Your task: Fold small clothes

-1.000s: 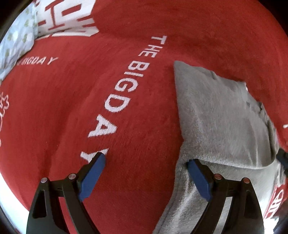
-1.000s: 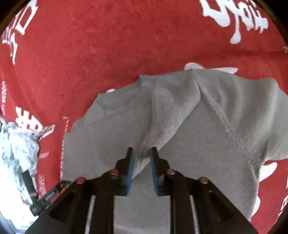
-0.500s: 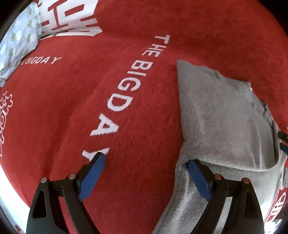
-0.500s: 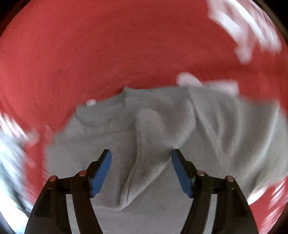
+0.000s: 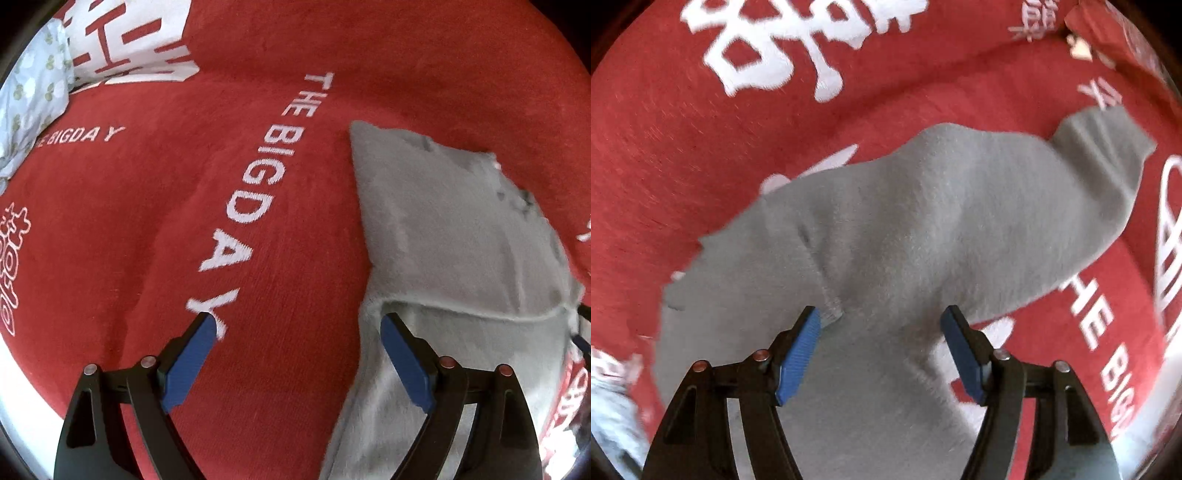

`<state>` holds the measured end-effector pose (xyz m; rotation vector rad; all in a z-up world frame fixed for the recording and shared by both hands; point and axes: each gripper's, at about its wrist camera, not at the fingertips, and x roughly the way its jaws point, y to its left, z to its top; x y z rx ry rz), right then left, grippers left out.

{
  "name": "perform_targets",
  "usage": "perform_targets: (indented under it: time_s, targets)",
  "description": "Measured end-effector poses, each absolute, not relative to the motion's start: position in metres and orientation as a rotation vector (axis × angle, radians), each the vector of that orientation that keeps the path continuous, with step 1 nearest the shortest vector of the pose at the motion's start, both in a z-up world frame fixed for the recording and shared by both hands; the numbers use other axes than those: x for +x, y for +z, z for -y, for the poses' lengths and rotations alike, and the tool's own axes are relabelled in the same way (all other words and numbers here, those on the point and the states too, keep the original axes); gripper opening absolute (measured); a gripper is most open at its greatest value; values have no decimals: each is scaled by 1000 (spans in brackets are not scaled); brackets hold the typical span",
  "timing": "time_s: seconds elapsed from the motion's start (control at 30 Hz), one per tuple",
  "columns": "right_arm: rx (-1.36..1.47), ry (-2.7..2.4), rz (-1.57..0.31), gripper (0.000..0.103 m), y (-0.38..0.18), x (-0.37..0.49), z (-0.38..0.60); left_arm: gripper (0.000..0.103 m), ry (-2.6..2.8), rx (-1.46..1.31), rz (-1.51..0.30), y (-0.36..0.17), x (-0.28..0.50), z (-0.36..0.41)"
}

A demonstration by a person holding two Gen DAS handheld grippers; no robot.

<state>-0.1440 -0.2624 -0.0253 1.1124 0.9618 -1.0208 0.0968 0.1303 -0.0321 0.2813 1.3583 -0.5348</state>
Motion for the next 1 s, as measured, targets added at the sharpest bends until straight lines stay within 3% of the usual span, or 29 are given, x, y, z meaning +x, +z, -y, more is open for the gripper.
perform_targets:
  time_s: [0.13, 0.37, 0.47, 0.5, 0.53, 0.57, 0.77, 1.0]
  targets:
    - [1209, -851, -901, 73, -28, -147, 256, 91, -620, 228, -1356, -19, 119, -117]
    - [1322, -749, -831, 73, -44, -109, 254, 91, -675, 233, -1428, -60, 164, -43]
    - [1331, -759, -806, 72, -34, -110, 253, 61, -652, 283, -1416, -65, 163, -33]
    - [1333, -762, -801, 67, -34, -108, 254, 24, -674, 278, -1414, -63, 162, -33]
    - [1331, -764, -805, 35, -35, -106, 256, 13, -716, 251, -1436, -62, 162, -32]
    - [1323, -767, -835, 7, -38, -102, 257, 13, -718, 253, -1429, -58, 162, -32]
    - [1265, -699, -805, 8, -19, -89, 250, 10, -765, 372, -1373, -62, 167, -32]
    - [1183, -770, -913, 9, -42, -109, 246, 10, -712, 469, -1278, -51, 161, -43]
